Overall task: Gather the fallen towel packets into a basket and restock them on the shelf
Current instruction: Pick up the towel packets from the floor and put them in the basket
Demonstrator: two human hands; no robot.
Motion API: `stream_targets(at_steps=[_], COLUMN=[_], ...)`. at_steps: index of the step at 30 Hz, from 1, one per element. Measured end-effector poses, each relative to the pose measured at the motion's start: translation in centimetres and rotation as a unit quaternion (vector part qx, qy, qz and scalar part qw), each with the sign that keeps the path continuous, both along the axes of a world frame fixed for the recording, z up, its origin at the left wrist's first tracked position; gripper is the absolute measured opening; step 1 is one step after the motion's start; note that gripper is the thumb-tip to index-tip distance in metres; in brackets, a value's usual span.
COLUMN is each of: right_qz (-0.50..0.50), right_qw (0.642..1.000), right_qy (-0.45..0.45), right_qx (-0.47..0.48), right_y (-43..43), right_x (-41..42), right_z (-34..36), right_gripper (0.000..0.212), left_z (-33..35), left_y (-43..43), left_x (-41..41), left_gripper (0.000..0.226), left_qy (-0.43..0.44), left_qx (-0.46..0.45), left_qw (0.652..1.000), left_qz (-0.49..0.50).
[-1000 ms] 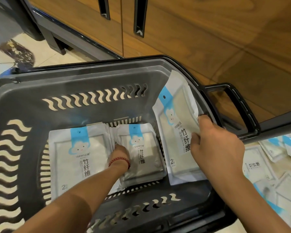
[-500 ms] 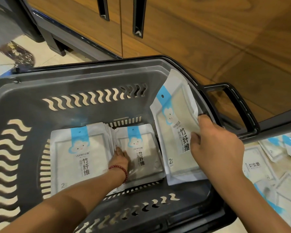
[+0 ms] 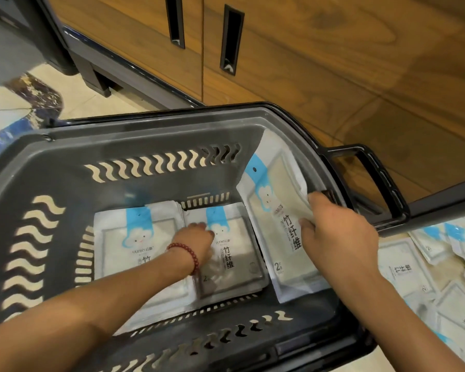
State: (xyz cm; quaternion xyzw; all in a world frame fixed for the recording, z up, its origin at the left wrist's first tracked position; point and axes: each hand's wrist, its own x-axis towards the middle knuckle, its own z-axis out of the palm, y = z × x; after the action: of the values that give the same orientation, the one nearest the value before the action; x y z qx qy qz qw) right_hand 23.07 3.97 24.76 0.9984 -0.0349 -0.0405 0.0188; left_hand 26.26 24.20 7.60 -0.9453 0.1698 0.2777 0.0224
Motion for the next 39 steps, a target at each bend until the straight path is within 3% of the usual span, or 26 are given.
stream_targets(at_steps=[3, 4, 6, 8, 10, 12, 13, 14, 16, 19, 21, 26, 30, 33, 39], right_qz=[-0.008, -0.019, -0.052, -0.107, -0.181, -0.241, -0.258, -0.252, -0.196, -0.044, 0.084, 0.297, 0.293, 0.269, 0.261], right_qw=[0.995, 0.990, 0.969, 0.923, 0.862, 0.822, 0.825, 0.851, 0.916, 0.944, 0.931, 0.835, 0.807, 0.807, 0.823], right_qy=[0.020, 0.032, 0.073, 0.130, 0.187, 0.226, 0.239, 0.256, 0.286, 0.321, 0.350, 0.463, 0.501, 0.516, 0.501], right_qx=[0.099, 0.137, 0.232, 0.345, 0.436, 0.463, 0.442, 0.383, 0.203, 0.068, 0.065, -0.008, -0.108, -0.106, -0.052], right_y=[1.4, 2.0, 2.8, 3.4, 3.9, 4.1, 4.0, 4.0, 4.0, 5.3, 7.1, 11.6, 10.6, 9.6, 9.5], right_x=[0.6, 1.0, 1.9, 2.6, 3.1, 3.6, 3.8, 4.1, 4.4, 3.9, 3.3, 3.1, 4.2, 4.5, 5.5], right_z=[-0.9, -1.5, -3.2, -5.4, -7.5, -9.2, -9.9, -10.4, -10.7, -10.7, -11.1, -14.0, -16.9, -18.6, -17.1], right_gripper=[0.021, 0.021, 0.014, 0.015, 0.023, 0.035, 0.041, 0.042, 0.034, 0.034, 0.043, 0.041, 0.049, 0.064, 0.043], left_z=[6.5, 8.6, 12.2, 14.6, 15.7, 15.8, 15.4, 14.7, 13.5, 12.9, 12.7, 12.4, 11.9, 11.4, 10.7], left_y=[1.5, 2.3, 4.1, 5.5, 6.2, 6.2, 6.2, 6.1, 6.0, 6.1, 6.3, 6.4, 6.4, 6.4, 6.8], left_x=[1.7, 2.4, 4.1, 6.2, 8.5, 10.2, 10.7, 11.0, 10.9, 10.4, 10.2, 9.7, 9.9, 10.2, 10.5], left_gripper=[0.031, 0.029, 0.025, 0.030, 0.044, 0.057, 0.059, 0.058, 0.052, 0.046, 0.047, 0.048, 0.048, 0.048, 0.048], left_qy=[-0.165, -0.248, -0.427, -0.522, -0.508, -0.413, -0.365, -0.338, -0.339, -0.369, -0.375, -0.393, -0.409, -0.417, -0.408], left_qx=[-0.147, -0.206, -0.289, -0.261, -0.180, -0.092, -0.062, -0.048, -0.059, -0.111, -0.125, -0.125, -0.129, -0.125, -0.110], left_qw=[0.975, 0.946, 0.857, 0.812, 0.841, 0.902, 0.923, 0.933, 0.931, 0.911, 0.906, 0.898, 0.889, 0.886, 0.892], left_qz=[0.018, 0.018, 0.008, 0.019, 0.045, 0.086, 0.102, 0.110, 0.121, 0.145, 0.148, 0.153, 0.163, 0.160, 0.161])
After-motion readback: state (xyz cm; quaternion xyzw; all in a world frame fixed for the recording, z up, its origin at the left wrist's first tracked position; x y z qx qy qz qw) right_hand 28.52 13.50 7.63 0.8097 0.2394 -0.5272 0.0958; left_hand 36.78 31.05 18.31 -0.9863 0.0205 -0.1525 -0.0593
